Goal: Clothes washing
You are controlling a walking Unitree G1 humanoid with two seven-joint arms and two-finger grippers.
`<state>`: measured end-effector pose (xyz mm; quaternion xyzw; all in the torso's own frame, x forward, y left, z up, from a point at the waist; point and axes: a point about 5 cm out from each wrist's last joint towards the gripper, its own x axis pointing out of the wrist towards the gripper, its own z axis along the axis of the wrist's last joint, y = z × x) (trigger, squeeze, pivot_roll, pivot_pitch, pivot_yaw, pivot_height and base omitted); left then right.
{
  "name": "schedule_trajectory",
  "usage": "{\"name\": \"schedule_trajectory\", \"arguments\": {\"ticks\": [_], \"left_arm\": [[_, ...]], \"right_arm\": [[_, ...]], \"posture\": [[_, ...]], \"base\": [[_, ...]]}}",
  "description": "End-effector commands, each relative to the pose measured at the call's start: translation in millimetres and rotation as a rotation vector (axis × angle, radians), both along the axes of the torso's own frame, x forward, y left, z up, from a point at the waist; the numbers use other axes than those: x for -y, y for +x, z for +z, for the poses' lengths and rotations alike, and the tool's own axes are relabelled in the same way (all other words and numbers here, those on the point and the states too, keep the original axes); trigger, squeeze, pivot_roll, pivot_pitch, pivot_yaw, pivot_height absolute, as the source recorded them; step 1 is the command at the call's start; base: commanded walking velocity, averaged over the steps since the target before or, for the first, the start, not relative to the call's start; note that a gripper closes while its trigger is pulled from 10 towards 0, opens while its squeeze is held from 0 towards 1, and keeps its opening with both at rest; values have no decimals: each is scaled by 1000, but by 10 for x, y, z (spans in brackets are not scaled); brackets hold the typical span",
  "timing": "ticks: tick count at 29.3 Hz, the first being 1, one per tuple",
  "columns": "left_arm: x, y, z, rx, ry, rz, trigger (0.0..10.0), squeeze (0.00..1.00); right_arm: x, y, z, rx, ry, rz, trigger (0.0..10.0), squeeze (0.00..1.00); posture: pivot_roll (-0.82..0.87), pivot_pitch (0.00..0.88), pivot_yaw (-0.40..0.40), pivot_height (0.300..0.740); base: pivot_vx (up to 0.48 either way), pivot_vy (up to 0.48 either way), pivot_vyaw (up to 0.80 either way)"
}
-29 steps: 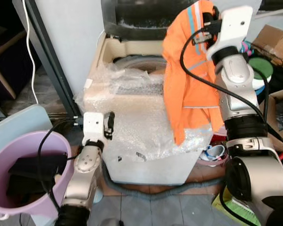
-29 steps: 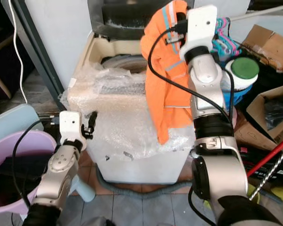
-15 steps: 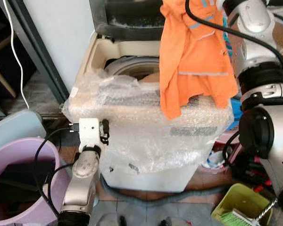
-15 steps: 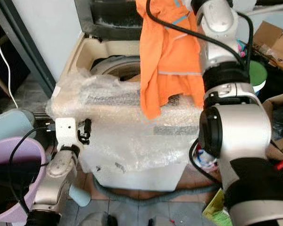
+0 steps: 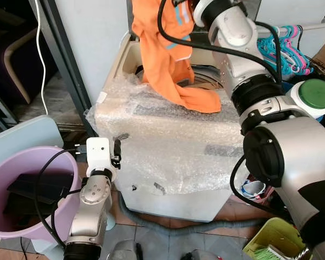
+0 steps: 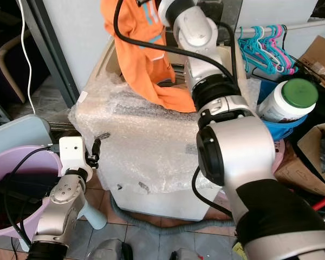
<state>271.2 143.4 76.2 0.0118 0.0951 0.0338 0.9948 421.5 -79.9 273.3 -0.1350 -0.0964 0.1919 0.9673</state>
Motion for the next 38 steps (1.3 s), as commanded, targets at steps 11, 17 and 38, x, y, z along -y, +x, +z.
{"name": "schedule_trajectory", "arguments": {"ticks": [11, 17, 38], "left_arm": [[1, 28, 41, 4, 8, 1, 10000, 0], [4, 24, 40, 7, 6, 0, 10000, 0], [149, 98, 220, 117, -26, -52, 10000, 0]], "right_arm": [[943, 55, 53, -29, 101, -379, 10000, 1000], [912, -74, 105, 154, 152, -196, 10000, 1000], [888, -1043, -679, 271, 68, -275, 10000, 1000]], "posture": [[13, 16, 10, 740], [1, 20, 15, 740], [-55, 38, 29, 740]], "base": [[0, 0, 0], [0, 0, 0], [0, 0, 0]]}}
